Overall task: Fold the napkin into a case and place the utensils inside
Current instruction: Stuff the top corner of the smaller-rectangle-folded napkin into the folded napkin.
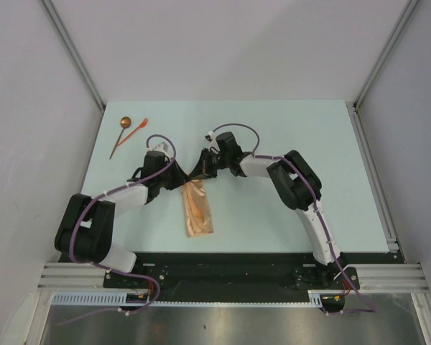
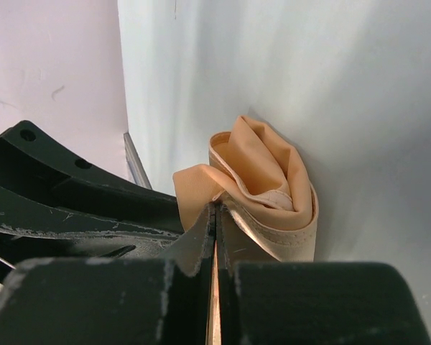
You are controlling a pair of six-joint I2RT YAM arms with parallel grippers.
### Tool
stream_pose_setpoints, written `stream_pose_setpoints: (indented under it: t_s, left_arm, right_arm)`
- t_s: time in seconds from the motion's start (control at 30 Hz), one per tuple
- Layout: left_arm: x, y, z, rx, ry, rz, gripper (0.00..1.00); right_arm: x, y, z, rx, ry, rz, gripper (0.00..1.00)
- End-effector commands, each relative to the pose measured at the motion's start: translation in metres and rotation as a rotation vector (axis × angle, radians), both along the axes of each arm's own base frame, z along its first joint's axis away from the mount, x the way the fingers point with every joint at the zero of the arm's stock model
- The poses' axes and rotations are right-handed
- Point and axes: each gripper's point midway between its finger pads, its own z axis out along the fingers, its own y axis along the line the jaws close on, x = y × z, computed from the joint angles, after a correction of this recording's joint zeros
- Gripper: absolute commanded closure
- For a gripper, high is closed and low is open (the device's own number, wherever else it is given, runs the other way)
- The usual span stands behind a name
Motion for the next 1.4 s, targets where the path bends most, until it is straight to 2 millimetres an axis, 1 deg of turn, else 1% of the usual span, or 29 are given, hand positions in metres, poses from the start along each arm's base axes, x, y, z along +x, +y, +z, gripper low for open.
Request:
stream_pose_setpoints:
  t_s: [0.0, 0.1, 0.13, 0.2, 0.3, 0.33, 0.4, 0.57, 0.6, 0.63, 0.67, 0.8, 0.87, 0.97, 1.03, 1.07, 1.1, 1.17, 1.23, 1.3, 1.37]
  left_arm:
    - [0.006, -0.006, 0.008, 0.025, -0.036, -0.031, 0.71]
    - [0.005, -0.004, 0.009, 0.034, -0.038, -0.030, 0.71]
    - [0.004, -0.004, 0.009, 0.036, -0.034, -0.029, 0.68]
    - [0.004, -0.002, 0.013, 0.038, -0.044, -0.025, 0.66]
    - [0.001, 0.001, 0.014, 0.057, -0.036, -0.016, 0.58]
    - [0.001, 0.002, 0.015, 0.058, -0.040, -0.016, 0.57]
    - [0.000, 0.002, 0.015, 0.059, -0.042, -0.017, 0.57]
    - [-0.004, 0.003, 0.010, 0.066, -0.023, -0.017, 0.64]
    - [-0.004, 0.004, 0.009, 0.069, -0.021, -0.015, 0.67]
    - [-0.004, 0.004, 0.012, 0.066, -0.028, -0.014, 0.67]
    - [-0.005, 0.004, 0.013, 0.064, -0.030, -0.013, 0.66]
    - [-0.007, 0.006, 0.016, 0.066, -0.044, -0.009, 0.54]
    - [-0.005, 0.004, 0.013, 0.062, -0.041, -0.015, 0.54]
    - [0.001, -0.001, 0.014, 0.045, -0.047, -0.022, 0.56]
    - [0.004, -0.002, 0.011, 0.045, -0.040, -0.023, 0.57]
    - [0.007, -0.004, 0.013, 0.042, -0.046, -0.028, 0.59]
    - [0.007, -0.004, 0.010, 0.046, -0.038, -0.029, 0.61]
    - [0.010, -0.006, 0.011, 0.040, -0.040, -0.029, 0.64]
    - [0.011, -0.006, 0.009, 0.043, -0.033, -0.030, 0.70]
    - [0.013, -0.005, 0.011, 0.048, -0.040, -0.026, 0.78]
    - [0.013, -0.004, 0.015, 0.047, -0.051, -0.023, 0.82]
  right_arm:
    - [-0.006, 0.009, 0.055, 0.144, -0.043, 0.046, 1.00]
    - [-0.005, 0.007, 0.056, 0.144, -0.040, 0.037, 1.00]
    - [-0.003, 0.006, 0.059, 0.149, -0.048, 0.031, 1.00]
    - [-0.003, 0.005, 0.058, 0.150, -0.042, 0.029, 1.00]
    - [-0.003, 0.005, 0.058, 0.150, -0.041, 0.027, 1.00]
    - [-0.002, 0.005, 0.058, 0.149, -0.041, 0.024, 1.00]
    - [-0.003, 0.005, 0.058, 0.150, -0.040, 0.023, 1.00]
    - [-0.002, 0.003, 0.059, 0.162, -0.030, 0.015, 1.00]
    - [-0.001, 0.002, 0.058, 0.159, -0.028, 0.012, 1.00]
    - [-0.001, 0.001, 0.058, 0.156, -0.031, 0.007, 1.00]
    - [0.000, 0.000, 0.057, 0.152, -0.030, 0.003, 1.00]
    - [0.000, 0.001, 0.056, 0.154, -0.029, 0.006, 1.00]
    - [-0.001, 0.002, 0.057, 0.156, -0.031, 0.012, 1.00]
    - [-0.004, 0.006, 0.057, 0.158, -0.030, 0.023, 1.00]
    - [-0.007, 0.008, 0.056, 0.157, -0.028, 0.030, 1.00]
    - [-0.007, 0.008, 0.055, 0.156, -0.025, 0.031, 1.00]
    - [-0.008, 0.008, 0.056, 0.160, -0.024, 0.031, 1.00]
    - [-0.008, 0.009, 0.056, 0.166, -0.015, 0.037, 1.00]
    - [-0.009, 0.010, 0.056, 0.171, -0.009, 0.043, 1.00]
    - [-0.010, 0.011, 0.055, 0.168, -0.006, 0.048, 1.00]
    - [-0.010, 0.012, 0.055, 0.166, -0.010, 0.055, 1.00]
